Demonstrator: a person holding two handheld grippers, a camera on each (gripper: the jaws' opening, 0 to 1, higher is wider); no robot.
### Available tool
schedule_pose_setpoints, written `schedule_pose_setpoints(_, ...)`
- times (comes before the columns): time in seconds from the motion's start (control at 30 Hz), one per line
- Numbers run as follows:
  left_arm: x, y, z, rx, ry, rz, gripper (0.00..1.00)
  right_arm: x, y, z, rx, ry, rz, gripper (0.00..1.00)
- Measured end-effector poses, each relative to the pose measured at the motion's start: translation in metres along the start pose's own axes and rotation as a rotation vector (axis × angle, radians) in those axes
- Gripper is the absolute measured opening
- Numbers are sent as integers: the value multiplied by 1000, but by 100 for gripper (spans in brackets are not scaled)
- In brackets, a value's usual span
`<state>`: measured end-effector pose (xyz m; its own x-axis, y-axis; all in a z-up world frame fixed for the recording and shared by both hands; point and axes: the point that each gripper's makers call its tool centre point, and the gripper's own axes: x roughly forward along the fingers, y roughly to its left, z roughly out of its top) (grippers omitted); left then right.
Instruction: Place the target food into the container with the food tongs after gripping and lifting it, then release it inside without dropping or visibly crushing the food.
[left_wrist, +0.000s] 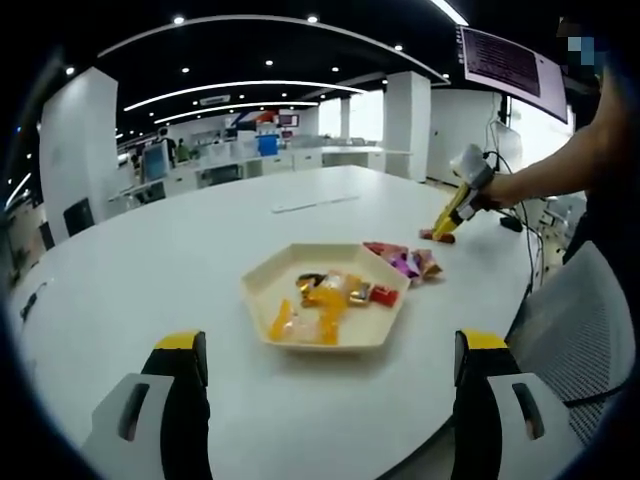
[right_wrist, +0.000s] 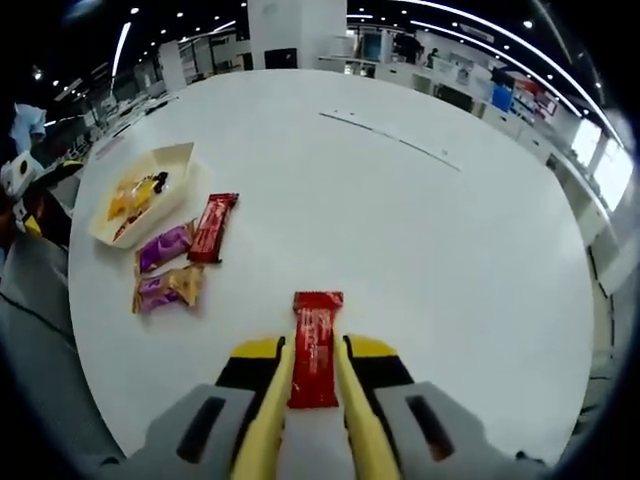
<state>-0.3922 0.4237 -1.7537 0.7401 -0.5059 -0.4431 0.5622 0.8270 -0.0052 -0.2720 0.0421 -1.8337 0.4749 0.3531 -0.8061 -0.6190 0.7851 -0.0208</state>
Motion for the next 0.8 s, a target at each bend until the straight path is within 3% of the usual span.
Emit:
schedule_pose_setpoints(0.23,0,0,-1,1,1,-2,100,-4,0,6,8,-17,14,21)
schedule_pose_setpoints(0.8,0,-2,2,6,-11,-13,100,-33,-12,45,-36,-56,4,22)
